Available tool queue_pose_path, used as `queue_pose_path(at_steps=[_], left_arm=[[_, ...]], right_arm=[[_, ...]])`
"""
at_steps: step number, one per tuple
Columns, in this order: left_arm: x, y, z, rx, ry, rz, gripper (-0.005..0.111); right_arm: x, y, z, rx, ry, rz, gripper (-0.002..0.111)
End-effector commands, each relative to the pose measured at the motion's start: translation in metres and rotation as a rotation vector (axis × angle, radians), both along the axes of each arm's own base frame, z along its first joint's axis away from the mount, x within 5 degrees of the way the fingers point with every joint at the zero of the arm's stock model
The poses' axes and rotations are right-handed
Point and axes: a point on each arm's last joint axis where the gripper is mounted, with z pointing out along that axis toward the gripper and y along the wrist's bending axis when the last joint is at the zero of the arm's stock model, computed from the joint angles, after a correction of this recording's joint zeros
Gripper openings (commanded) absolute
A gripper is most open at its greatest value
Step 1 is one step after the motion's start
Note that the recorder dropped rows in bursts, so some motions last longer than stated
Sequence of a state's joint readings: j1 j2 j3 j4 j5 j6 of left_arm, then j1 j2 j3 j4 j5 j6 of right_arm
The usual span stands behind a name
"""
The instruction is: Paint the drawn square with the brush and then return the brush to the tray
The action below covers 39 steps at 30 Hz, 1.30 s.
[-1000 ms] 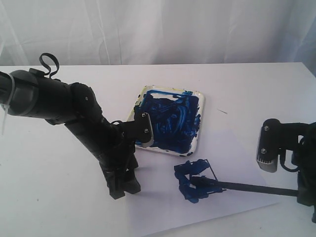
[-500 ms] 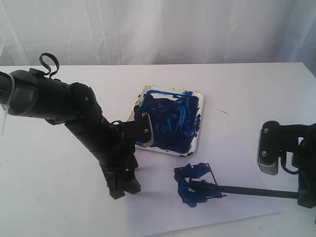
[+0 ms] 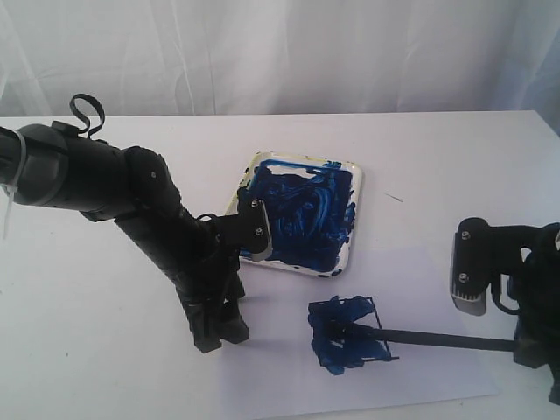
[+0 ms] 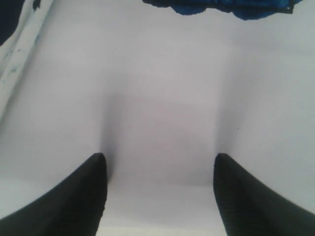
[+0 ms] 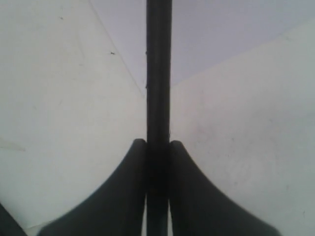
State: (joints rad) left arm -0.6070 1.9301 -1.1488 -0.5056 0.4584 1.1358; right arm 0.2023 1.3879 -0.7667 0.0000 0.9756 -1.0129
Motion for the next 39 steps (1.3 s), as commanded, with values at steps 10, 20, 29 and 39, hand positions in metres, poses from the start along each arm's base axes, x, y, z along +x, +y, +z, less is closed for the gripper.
queue_pose_path(at_steps=[10,20,29,39], left_arm=[[-0.01,0.005,-0.019,0.074,0.088,-0.046,0.066],[-0.01,0.005,-0.019,0.074,0.088,-0.046,0.066],[-0.01,0.005,-0.019,0.074,0.088,-0.046,0.066],[-0.009,0.005,-0.019,0.075,0.087,-0.048,0.066]], right_arm=[[-0.009,-0.005,0.022,-0.031,-0.019,-0.074,0.0],[0.005,-0.001,-0.006,-0.021,0.029,-0.082,0.0],[0.005,-0.004,-0.016,-0.085,0.112,-0.114,0.0],[-0.008,-0.013,0.004,-0.141,0.092,-0.122,0.0]])
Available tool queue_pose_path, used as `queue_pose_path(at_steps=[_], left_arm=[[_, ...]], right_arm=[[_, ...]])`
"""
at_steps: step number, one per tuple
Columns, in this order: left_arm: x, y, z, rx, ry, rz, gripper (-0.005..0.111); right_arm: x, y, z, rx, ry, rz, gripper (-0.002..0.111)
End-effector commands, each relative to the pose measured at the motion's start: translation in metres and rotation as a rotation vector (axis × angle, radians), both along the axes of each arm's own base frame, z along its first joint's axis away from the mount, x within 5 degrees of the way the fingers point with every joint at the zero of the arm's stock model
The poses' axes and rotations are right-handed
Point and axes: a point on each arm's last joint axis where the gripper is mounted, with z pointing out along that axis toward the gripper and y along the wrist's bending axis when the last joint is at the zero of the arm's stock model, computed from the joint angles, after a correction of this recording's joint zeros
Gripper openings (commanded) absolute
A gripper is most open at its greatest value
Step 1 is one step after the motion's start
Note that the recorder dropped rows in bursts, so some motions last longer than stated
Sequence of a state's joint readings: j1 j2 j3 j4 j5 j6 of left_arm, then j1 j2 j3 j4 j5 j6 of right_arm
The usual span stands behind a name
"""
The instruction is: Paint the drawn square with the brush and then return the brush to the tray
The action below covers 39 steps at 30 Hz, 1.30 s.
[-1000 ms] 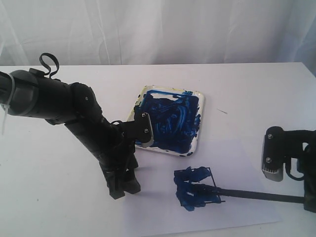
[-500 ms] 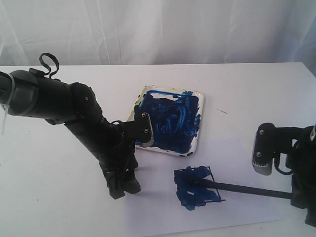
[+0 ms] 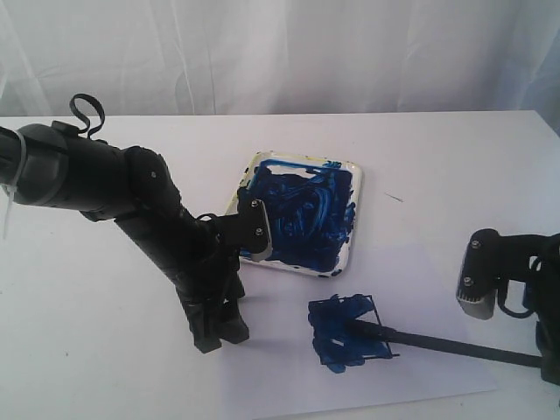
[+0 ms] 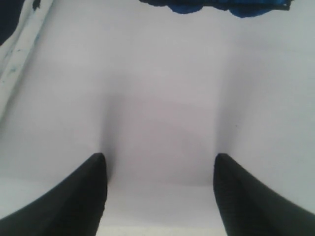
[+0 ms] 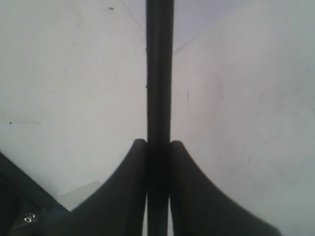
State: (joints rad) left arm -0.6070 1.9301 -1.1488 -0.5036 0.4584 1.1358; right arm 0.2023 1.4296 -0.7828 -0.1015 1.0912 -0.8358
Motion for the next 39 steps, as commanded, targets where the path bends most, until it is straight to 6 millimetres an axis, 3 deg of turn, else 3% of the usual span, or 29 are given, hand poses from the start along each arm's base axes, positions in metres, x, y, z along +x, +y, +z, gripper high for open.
queue_pose_path(at_steps=[1,9,18,29,39], left_arm=[[-0.009,0.005,-0.019,0.074,0.088,-0.047,0.066],[-0.01,0.005,-0.019,0.074,0.09,-0.048,0.066],[-0.01,0.005,-0.019,0.074,0.09,-0.048,0.066],[-0.01,0.005,-0.019,0.074,0.09,-0.048,0.066],[-0.01,0.005,-0.019,0.074,0.09,-0.048,0.066]], right_arm=[[-0.007,-0.004,0.011,-0.022,-0.034,0.01,0.0],[-0.008,0.004,0.022,0.093,-0.129,0.039,0.0],[-0.002,0.009,0.003,0.111,-0.011,0.05,0.0],[0.0,0.008,-0.014,0.076,0.11,0.046,0.0],[-0.007,0.0,-0.005,-0.01,0.108,-0.006,0.0]])
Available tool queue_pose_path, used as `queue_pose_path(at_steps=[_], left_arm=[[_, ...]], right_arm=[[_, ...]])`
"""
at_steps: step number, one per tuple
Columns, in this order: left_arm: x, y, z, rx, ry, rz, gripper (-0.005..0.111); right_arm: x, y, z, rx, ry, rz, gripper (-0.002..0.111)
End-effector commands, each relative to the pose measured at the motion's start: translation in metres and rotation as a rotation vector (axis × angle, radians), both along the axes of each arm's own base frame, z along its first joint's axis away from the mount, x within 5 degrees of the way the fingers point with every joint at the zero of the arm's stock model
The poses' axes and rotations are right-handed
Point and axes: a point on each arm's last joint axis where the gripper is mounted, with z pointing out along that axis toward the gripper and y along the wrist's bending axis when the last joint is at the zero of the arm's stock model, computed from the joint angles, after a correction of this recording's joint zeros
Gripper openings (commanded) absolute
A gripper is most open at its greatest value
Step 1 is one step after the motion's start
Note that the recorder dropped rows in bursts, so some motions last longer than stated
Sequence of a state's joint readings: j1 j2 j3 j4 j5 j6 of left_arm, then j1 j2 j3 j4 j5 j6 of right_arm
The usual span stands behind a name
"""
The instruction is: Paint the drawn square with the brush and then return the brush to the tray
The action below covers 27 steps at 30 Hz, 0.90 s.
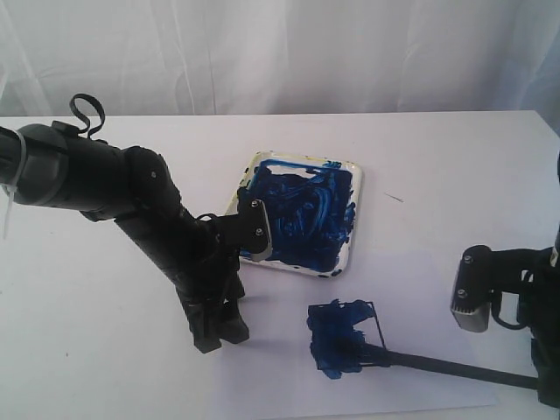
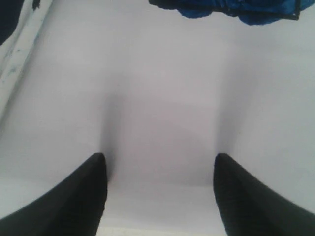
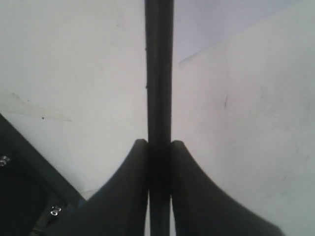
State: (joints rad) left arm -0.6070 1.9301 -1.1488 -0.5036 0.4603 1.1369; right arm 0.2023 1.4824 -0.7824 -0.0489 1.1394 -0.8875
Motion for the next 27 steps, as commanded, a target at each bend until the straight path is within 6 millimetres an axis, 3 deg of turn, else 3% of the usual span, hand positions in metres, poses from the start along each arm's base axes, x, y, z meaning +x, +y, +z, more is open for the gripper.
queue_pose_path(at_steps=[1,14,27], left_arm=[[-0.01,0.005,-0.019,0.074,0.089,-0.046,0.066],[-0.01,0.005,-0.019,0.074,0.089,-0.046,0.066],[-0.01,0.005,-0.019,0.074,0.089,-0.046,0.066]], right_arm=[[-0.006,-0.004,0.008,-0.04,-0.014,-0.038,0.0],[-0.007,-0.004,0.032,0.006,-0.229,-0.137,0.0],[0.0,-0.003,0.0,-0.06,-0.033,-0.196,0.0]])
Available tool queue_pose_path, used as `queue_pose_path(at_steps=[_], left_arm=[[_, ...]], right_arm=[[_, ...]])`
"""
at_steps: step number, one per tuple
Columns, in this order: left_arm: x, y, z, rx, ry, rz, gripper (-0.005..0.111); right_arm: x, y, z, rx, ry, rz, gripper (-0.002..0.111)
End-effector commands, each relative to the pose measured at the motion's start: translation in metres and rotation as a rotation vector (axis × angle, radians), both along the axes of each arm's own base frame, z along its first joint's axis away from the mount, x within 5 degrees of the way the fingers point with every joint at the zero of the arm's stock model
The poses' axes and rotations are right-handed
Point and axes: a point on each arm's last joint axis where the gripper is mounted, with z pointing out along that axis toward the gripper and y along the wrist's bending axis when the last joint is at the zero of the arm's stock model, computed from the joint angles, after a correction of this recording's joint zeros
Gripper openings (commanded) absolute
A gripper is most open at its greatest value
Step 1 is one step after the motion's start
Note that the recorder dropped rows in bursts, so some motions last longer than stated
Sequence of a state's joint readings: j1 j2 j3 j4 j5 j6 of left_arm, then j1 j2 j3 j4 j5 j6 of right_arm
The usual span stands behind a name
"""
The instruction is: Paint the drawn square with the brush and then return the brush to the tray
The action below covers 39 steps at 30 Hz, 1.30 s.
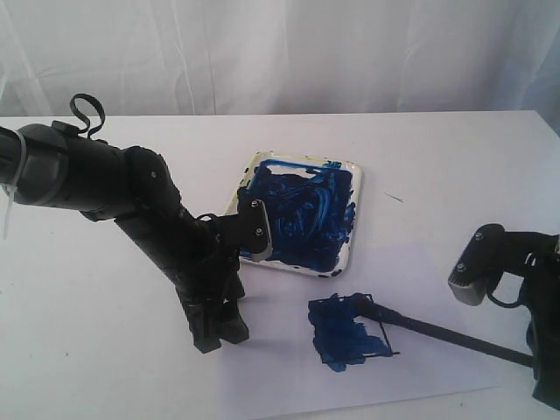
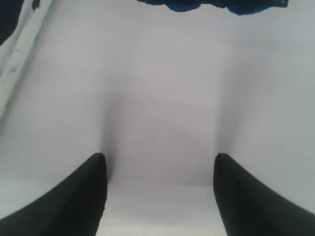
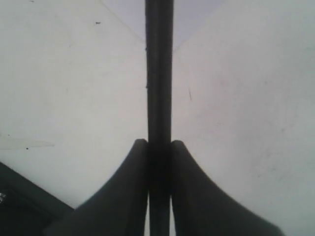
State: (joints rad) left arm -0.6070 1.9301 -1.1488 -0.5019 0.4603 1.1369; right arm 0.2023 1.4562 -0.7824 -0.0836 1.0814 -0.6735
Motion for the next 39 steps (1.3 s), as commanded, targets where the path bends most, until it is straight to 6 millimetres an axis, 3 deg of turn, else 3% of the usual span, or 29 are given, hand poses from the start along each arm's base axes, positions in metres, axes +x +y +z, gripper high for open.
queue_pose_path(at_steps=[1,12,19,23,32,39], left_arm=[[-0.01,0.005,-0.019,0.073,0.089,-0.045,0.066],[-0.01,0.005,-0.019,0.073,0.089,-0.045,0.066],[-0.01,0.005,-0.019,0.073,0.089,-0.045,0.066],[-0.01,0.005,-0.019,0.073,0.089,-0.045,0.066],[-0.01,0.005,-0.019,0.073,0.089,-0.045,0.066],[-0.01,0.005,-0.019,0.073,0.089,-0.045,0.066]], right_arm=[[-0.005,-0.001,-0.006,-0.022,0.095,-0.009,0.0],[-0.009,-0.004,-0.002,-0.053,0.125,0.009,0.0],[-0.013,-0.005,0.023,-0.031,0.011,0.021,0.0],[-0.016,-0.003,0.026,0.001,0.001,0.05,0.0],[-0.002,0.002,-0.008,0.009,0.121,0.061,0.0],[-0.002,0.0,-0.014,-0.021,0.165,0.029,0.0]])
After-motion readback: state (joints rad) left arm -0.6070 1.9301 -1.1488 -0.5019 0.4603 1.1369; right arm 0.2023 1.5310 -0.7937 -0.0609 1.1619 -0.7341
